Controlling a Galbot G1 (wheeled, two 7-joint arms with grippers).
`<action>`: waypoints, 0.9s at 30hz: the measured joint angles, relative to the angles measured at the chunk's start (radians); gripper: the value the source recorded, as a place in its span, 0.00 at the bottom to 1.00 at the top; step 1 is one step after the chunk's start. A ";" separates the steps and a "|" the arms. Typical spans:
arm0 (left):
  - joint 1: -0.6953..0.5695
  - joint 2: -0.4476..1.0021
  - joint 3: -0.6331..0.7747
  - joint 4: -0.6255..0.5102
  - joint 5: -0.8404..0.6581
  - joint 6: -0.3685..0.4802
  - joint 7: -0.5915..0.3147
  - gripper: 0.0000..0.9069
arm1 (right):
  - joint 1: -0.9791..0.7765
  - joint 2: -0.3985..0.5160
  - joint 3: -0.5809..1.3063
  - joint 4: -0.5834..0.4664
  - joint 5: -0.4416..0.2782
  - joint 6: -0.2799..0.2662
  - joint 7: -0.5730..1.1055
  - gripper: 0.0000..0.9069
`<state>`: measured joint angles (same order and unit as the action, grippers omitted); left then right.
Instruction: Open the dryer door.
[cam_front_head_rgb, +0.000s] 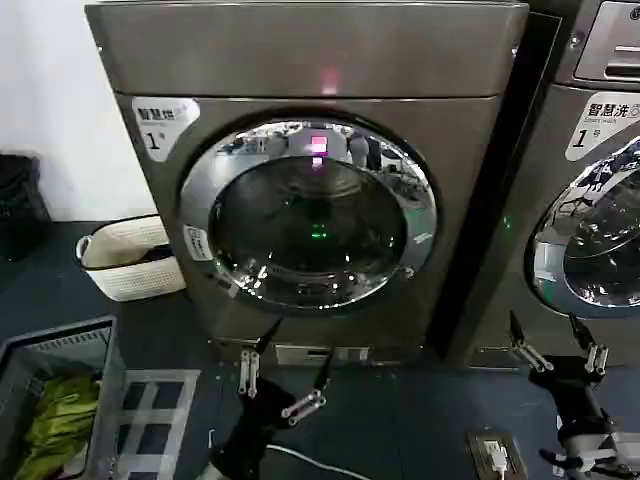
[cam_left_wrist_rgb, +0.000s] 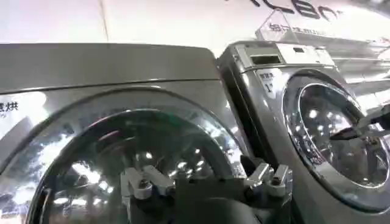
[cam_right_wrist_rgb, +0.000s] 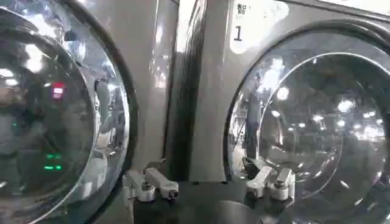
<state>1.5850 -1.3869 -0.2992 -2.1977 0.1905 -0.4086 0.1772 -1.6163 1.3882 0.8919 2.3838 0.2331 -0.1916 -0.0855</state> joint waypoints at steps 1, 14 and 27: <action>0.000 0.001 0.000 -0.001 0.000 0.000 0.000 1.00 | 0.006 -0.024 -0.011 -0.006 0.018 0.014 0.003 1.00; 0.015 0.026 -0.002 -0.024 -0.026 -0.002 0.000 1.00 | 0.179 -0.356 -0.254 -0.109 0.121 0.068 0.024 1.00; 0.053 0.020 -0.042 -0.045 -0.022 -0.030 0.009 1.00 | 0.546 -0.472 -0.619 -0.276 0.180 0.041 0.016 1.00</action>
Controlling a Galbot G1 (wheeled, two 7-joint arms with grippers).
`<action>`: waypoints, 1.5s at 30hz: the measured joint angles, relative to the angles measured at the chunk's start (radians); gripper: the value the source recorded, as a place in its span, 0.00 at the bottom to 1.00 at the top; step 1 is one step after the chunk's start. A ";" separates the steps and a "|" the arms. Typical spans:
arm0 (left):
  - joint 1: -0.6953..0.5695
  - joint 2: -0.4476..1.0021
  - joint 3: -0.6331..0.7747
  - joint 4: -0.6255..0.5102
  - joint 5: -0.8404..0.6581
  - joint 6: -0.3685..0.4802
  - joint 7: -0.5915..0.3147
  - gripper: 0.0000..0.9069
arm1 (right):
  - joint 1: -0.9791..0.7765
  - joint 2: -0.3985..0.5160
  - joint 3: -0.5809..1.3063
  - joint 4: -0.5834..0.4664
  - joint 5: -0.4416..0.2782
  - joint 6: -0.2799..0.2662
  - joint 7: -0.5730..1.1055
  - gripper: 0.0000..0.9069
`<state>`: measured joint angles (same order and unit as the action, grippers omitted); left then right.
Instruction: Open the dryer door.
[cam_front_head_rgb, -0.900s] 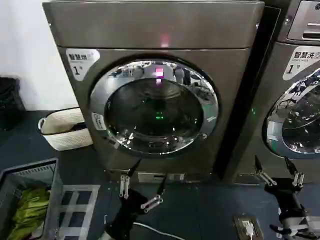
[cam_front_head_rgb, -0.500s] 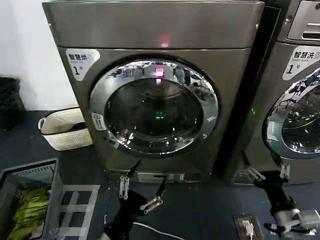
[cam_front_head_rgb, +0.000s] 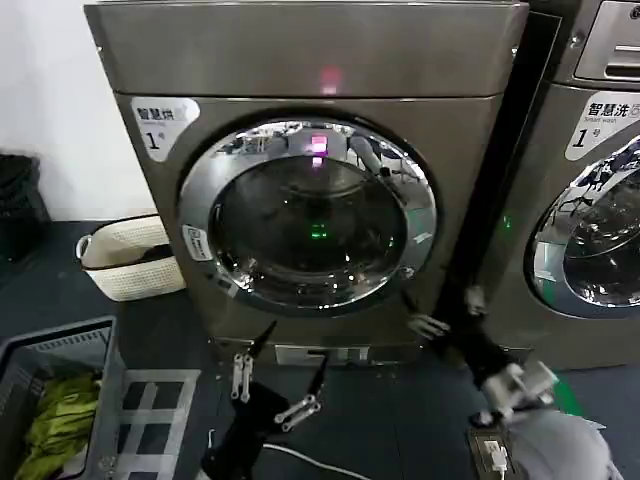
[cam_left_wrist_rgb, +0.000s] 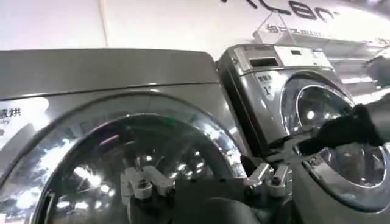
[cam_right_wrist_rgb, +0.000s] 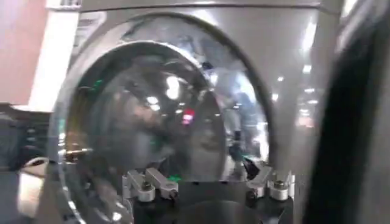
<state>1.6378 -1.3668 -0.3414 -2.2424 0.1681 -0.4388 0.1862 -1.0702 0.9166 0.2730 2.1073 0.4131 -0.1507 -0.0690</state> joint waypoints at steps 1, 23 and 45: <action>0.006 -0.001 -0.003 -0.001 0.001 -0.005 0.001 1.00 | 0.030 0.002 -0.025 -0.012 0.001 0.000 0.000 1.00; 0.107 -0.043 -0.052 -0.029 0.050 -0.071 0.015 1.00 | 0.491 0.143 -0.452 -0.256 0.043 -0.013 -0.001 1.00; 0.152 -0.081 -0.098 -0.042 0.070 -0.094 0.013 1.00 | 0.678 0.370 -0.624 -0.500 0.007 0.008 -0.014 1.00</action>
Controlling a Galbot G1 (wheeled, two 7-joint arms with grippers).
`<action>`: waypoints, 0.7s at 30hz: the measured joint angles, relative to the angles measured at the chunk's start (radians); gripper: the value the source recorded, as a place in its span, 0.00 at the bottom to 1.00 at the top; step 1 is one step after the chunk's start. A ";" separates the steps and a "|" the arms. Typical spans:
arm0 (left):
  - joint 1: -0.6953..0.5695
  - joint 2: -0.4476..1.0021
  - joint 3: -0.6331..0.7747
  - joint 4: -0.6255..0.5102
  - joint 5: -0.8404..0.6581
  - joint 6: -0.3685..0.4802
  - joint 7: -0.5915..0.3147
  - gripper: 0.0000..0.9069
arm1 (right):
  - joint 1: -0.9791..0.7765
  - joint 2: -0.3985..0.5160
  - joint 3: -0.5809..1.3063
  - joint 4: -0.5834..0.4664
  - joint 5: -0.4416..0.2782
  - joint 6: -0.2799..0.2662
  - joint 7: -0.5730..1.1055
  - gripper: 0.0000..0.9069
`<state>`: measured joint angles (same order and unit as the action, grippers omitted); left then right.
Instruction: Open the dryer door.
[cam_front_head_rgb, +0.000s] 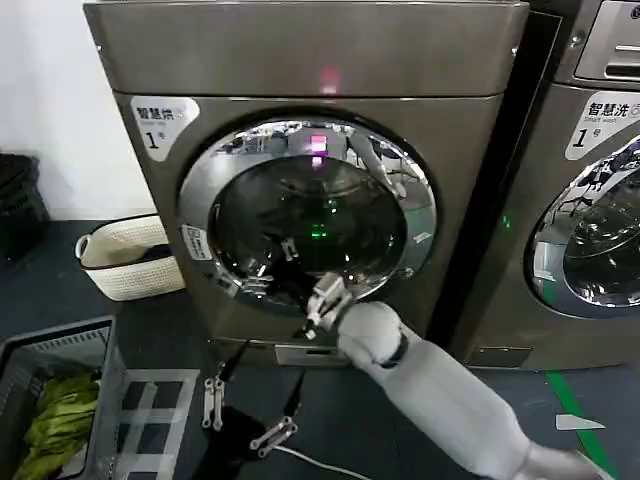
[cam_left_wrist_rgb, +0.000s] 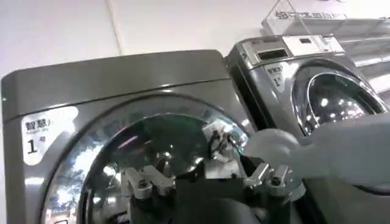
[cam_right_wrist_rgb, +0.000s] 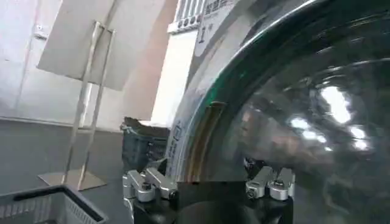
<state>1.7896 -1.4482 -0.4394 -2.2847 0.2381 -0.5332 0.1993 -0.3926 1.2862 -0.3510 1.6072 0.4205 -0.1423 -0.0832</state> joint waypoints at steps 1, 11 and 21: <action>0.004 -0.001 -0.005 -0.001 0.000 -0.003 0.000 1.00 | 0.006 0.009 -0.004 -0.011 -0.001 0.002 -0.003 1.00; 0.033 -0.005 -0.032 -0.013 -0.007 -0.021 -0.005 1.00 | 0.053 0.099 -0.030 -0.115 -0.009 0.010 -0.044 1.00; 0.050 -0.006 -0.046 -0.027 -0.010 -0.026 -0.007 1.00 | 0.090 0.138 -0.047 -0.209 0.004 0.034 -0.125 1.00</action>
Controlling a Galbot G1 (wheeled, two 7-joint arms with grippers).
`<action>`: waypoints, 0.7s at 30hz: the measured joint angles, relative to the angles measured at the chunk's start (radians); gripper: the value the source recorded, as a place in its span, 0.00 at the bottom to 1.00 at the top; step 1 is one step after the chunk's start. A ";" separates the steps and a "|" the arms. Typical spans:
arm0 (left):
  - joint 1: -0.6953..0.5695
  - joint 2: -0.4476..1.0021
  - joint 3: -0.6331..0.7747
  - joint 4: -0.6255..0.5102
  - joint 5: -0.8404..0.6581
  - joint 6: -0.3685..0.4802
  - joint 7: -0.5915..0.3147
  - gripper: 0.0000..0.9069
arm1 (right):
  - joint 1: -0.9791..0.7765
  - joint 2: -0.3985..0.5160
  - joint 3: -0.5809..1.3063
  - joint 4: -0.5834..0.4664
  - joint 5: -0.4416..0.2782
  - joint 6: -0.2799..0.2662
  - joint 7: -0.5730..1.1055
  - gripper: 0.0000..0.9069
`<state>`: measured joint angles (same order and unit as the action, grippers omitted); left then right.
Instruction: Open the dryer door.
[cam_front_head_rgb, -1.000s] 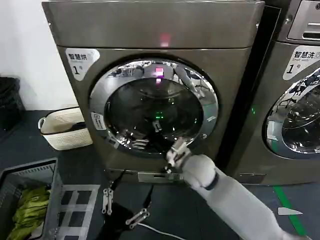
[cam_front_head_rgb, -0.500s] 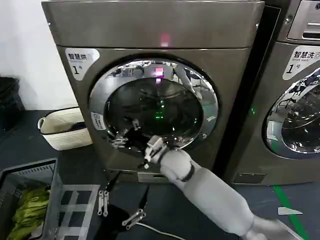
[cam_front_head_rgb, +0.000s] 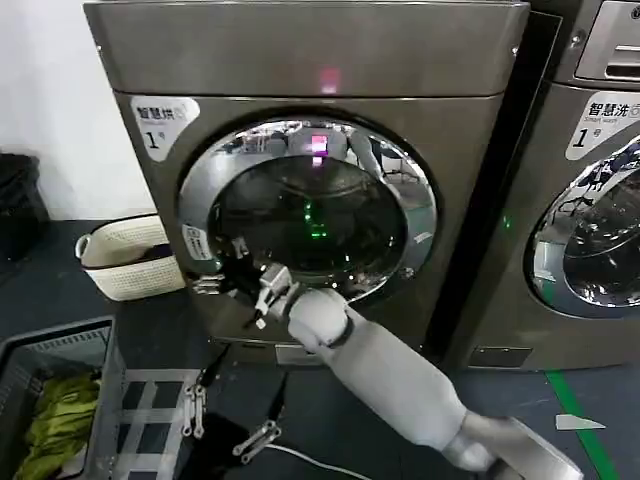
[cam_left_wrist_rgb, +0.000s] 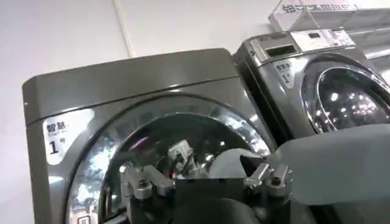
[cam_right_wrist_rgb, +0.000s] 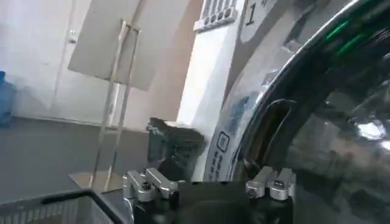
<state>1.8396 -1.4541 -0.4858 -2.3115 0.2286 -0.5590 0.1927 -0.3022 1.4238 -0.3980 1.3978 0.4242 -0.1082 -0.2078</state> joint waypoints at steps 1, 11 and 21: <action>0.001 0.000 -0.001 -0.001 0.000 0.000 0.000 1.00 | 0.000 -0.003 0.000 0.000 0.002 0.003 -0.013 1.00; -0.013 0.000 -0.018 0.005 -0.022 0.004 -0.001 1.00 | -0.023 -0.066 -0.001 0.056 0.073 0.039 -0.168 1.00; -0.006 -0.006 -0.217 0.031 -0.157 0.047 -0.005 1.00 | -0.022 -0.184 -0.018 0.113 0.182 0.119 -0.378 1.00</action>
<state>1.8338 -1.4603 -0.7032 -2.2808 0.0717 -0.5118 0.1877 -0.3239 1.2397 -0.4158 1.5105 0.6061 0.0104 -0.5854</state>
